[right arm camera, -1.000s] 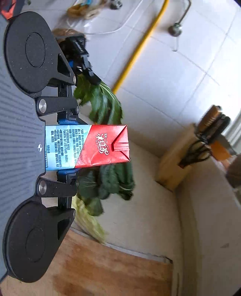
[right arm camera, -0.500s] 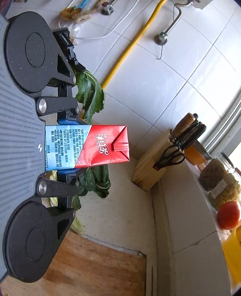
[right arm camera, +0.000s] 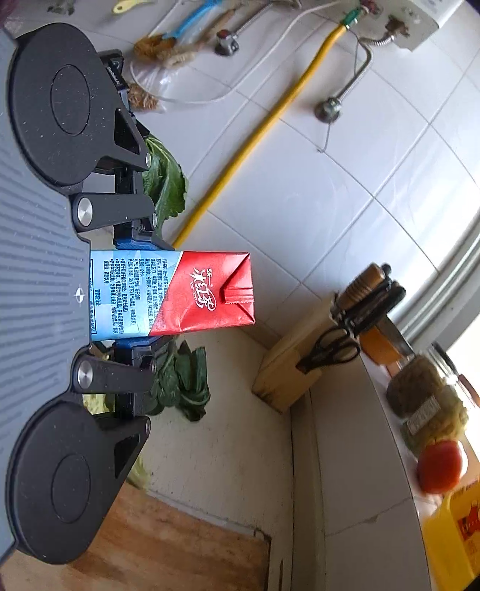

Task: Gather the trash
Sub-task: 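Lift the juice carton and bok choy leaf with both tools off the counter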

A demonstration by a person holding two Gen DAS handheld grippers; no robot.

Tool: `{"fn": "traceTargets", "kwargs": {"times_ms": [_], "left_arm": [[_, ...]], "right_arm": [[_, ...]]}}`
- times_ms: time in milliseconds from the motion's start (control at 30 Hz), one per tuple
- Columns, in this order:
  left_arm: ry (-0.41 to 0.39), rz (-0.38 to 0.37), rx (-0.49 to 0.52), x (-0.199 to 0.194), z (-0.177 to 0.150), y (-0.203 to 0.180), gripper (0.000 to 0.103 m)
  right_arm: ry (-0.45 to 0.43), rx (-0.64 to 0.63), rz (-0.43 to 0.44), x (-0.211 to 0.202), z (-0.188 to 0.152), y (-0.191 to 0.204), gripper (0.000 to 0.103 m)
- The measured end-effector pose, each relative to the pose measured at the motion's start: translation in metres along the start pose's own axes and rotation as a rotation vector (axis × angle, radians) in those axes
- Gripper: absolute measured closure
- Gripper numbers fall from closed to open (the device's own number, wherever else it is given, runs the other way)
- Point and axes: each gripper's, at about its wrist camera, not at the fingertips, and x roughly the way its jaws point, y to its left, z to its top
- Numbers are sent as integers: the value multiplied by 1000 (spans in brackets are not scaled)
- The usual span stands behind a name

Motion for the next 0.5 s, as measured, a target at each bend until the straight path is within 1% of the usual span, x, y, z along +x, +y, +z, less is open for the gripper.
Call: {"fn": "traceTargets", "kwargs": {"times_ms": [67,200,400,500], "left_arm": [[-19,19,5,-12,-4,-2,97],[-62,28,-13,-36,-13,-1,97],[-109,46,-31,-74,-19,7,97],[-137,72,-47,-103,-23,13,97]], "right_arm": [[16,-11,18,5,0,3,54],[55,-23,48,17,-6,14,54],[128,-69,105,45,-23,49,54],[175,-79,141,66,-35,68,54]]}}
